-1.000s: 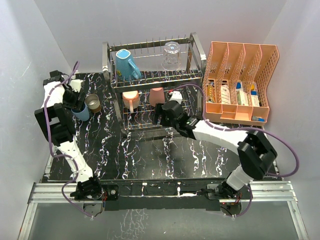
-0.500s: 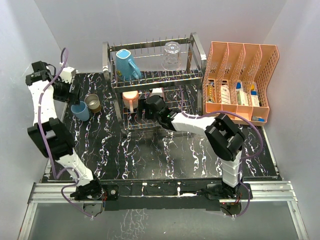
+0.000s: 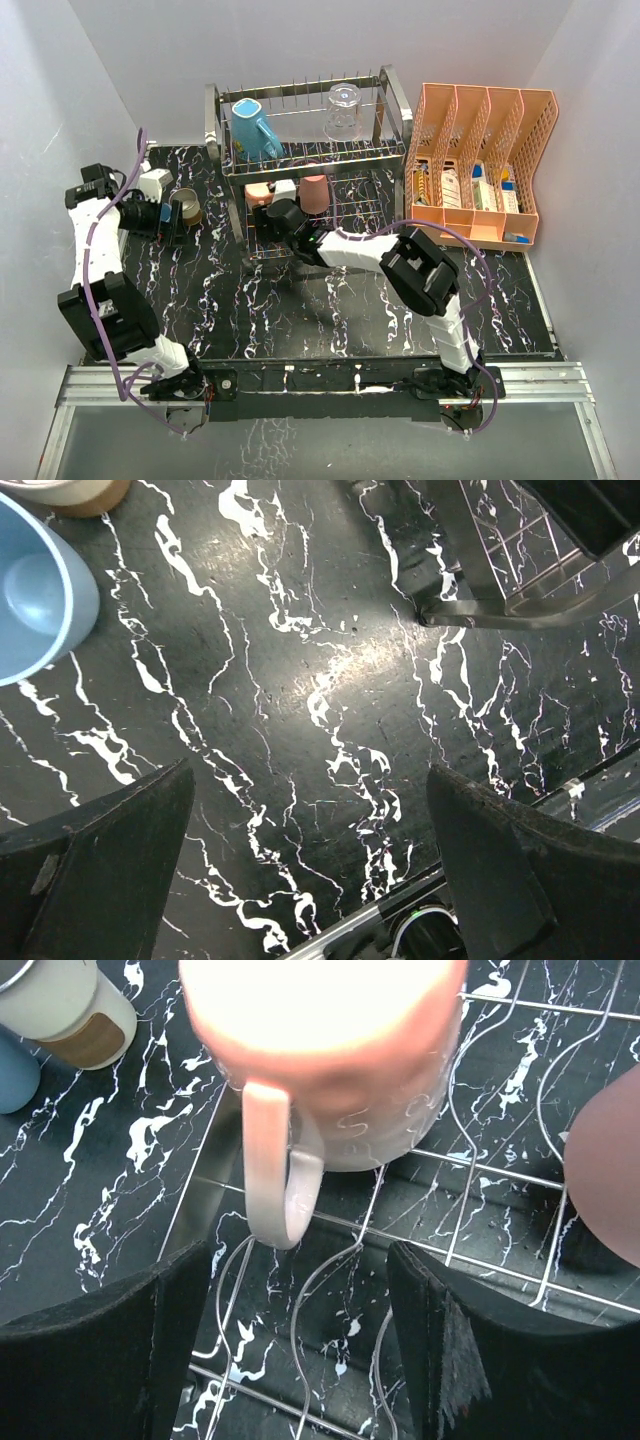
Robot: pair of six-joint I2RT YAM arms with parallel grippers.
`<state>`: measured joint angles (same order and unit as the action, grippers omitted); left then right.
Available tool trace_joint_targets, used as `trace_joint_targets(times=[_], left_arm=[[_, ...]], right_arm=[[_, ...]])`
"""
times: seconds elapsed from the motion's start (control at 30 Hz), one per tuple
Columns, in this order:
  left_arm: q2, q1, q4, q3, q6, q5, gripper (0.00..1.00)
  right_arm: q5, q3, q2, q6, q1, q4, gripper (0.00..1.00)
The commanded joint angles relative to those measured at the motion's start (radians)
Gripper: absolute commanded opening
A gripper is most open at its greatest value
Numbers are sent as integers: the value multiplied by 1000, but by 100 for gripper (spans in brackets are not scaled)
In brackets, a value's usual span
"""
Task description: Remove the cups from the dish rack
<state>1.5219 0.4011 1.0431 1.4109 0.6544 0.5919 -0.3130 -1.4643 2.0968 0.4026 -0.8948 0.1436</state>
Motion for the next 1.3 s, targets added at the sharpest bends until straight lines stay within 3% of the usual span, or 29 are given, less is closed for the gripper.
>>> trace_joint_targets(times=[0.0, 0.2, 0.37, 0.73, 1.0, 1.27], left_arm=[[-77, 1, 13, -29, 10, 69, 97], [-133, 1, 2, -87, -8, 95, 97], [-193, 1, -21, -168, -23, 135, 97], [-221, 1, 1, -191, -5, 168, 97], [-283, 1, 27, -258, 90, 273, 97], [-388, -17, 62, -346, 252, 417, 97]], right_arm=[[-82, -89, 41, -39, -12, 73, 71], [-182, -304, 172, -53, -13, -63, 65], [-234, -346, 215, -97, -13, -81, 55], [-280, -310, 176, -163, -12, -67, 10], [-232, -151, 25, -131, -12, -19, 8], [-200, 136, -162, -9, -13, 29, 8]])
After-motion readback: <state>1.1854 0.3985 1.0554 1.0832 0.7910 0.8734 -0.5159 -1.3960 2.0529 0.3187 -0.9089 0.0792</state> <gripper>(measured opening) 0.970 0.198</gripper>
